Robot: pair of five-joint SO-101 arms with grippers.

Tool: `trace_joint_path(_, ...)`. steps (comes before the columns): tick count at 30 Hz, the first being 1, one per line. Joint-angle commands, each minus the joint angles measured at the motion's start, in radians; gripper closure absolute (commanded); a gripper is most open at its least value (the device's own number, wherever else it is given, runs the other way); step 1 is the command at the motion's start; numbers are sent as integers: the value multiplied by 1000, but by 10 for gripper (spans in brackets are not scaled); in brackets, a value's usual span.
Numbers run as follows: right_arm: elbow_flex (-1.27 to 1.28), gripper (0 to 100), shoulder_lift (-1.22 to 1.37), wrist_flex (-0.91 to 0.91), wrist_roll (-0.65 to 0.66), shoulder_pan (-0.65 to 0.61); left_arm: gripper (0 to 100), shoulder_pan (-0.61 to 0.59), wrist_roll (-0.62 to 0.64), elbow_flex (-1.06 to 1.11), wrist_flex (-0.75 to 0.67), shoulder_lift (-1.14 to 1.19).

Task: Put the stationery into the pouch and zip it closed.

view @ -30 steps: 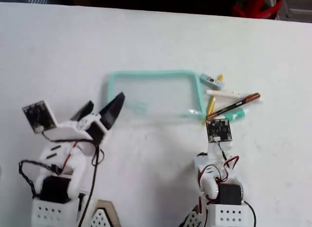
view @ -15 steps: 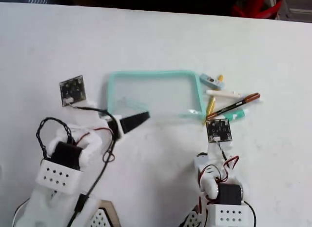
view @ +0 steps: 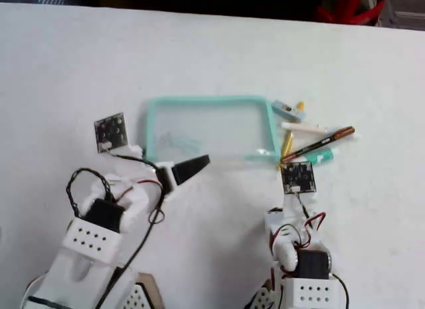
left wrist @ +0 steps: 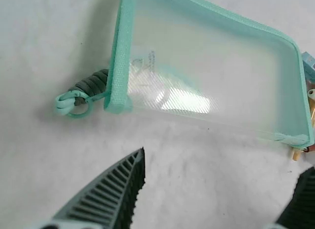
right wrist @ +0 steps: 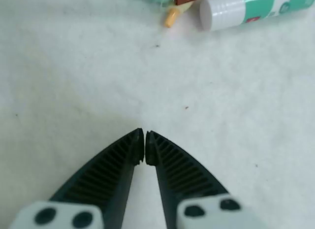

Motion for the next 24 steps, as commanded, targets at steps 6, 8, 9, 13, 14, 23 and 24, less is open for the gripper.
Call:
trace_joint_path(6, 8, 978, -5, 5, -3, 10, 566, -5, 15, -28, -38, 71)
trace_joint_path(8, 8, 978, -5, 5, -3, 10, 566, -8, 15, -84, -32, 176)
trace_joint_path(9, 8, 978, -5, 5, -3, 10, 566, -10, 15, -120, -29, 243)
trace_joint_path(13, 8, 978, -5, 5, -3, 10, 542, -10, 20, -310, 127, 441)
trace_joint_path(14, 8, 978, -5, 5, -3, 10, 522, -10, 40, -344, 163, 466)
trace_joint_path(23, 8, 979, -5, 5, -3, 10, 522, -13, 166, -313, -92, 654)
trace_joint_path(24, 8, 979, -5, 5, -3, 10, 535, -28, 167, -311, -129, 685)
